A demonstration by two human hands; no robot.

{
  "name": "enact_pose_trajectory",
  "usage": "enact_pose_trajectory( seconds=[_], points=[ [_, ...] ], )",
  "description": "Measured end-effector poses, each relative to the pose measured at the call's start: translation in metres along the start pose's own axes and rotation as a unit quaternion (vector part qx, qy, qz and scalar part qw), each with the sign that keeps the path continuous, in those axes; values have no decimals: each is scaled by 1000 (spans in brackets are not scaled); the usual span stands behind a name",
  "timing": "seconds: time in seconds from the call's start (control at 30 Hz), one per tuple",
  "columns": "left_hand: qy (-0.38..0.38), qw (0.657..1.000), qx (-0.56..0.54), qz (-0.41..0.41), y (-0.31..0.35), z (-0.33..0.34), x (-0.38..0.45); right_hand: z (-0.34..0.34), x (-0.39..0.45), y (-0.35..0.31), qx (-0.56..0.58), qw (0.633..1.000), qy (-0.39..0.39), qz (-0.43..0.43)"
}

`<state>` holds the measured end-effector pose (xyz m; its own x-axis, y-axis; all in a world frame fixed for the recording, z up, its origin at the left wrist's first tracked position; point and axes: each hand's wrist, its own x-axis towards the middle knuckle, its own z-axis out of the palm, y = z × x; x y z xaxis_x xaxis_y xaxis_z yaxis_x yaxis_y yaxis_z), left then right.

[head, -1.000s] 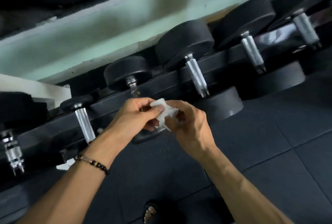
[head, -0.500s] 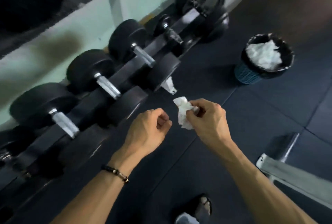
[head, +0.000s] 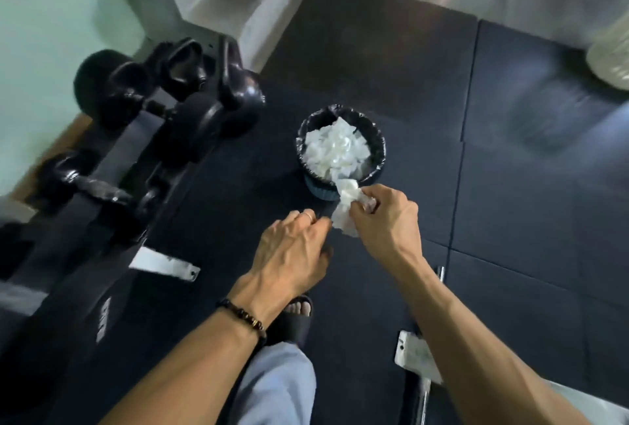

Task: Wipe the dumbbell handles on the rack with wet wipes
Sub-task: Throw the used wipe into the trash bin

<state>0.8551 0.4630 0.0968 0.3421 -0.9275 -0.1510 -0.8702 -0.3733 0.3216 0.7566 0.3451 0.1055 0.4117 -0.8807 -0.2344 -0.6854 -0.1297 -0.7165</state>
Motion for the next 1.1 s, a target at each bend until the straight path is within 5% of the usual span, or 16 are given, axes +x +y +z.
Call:
enact_pose_trajectory(
  seconds=[0.17, 0.47, 0.73, 1.1],
  points=[
    [-15, 998, 16, 56, -20, 45, 146, 18, 153, 33, -27, 998, 31, 56],
    [-83, 993, 42, 68, -71, 97, 230, 75, 276, 42, -63, 997, -25, 40],
    [-107, 989, 18, 103, -35, 87, 203, 16, 206, 60, -223, 973, -45, -38],
    [-142, 968, -38, 204, 145, 93, 84, -150, -9, 148, -238, 970, 33, 35]
  ],
)
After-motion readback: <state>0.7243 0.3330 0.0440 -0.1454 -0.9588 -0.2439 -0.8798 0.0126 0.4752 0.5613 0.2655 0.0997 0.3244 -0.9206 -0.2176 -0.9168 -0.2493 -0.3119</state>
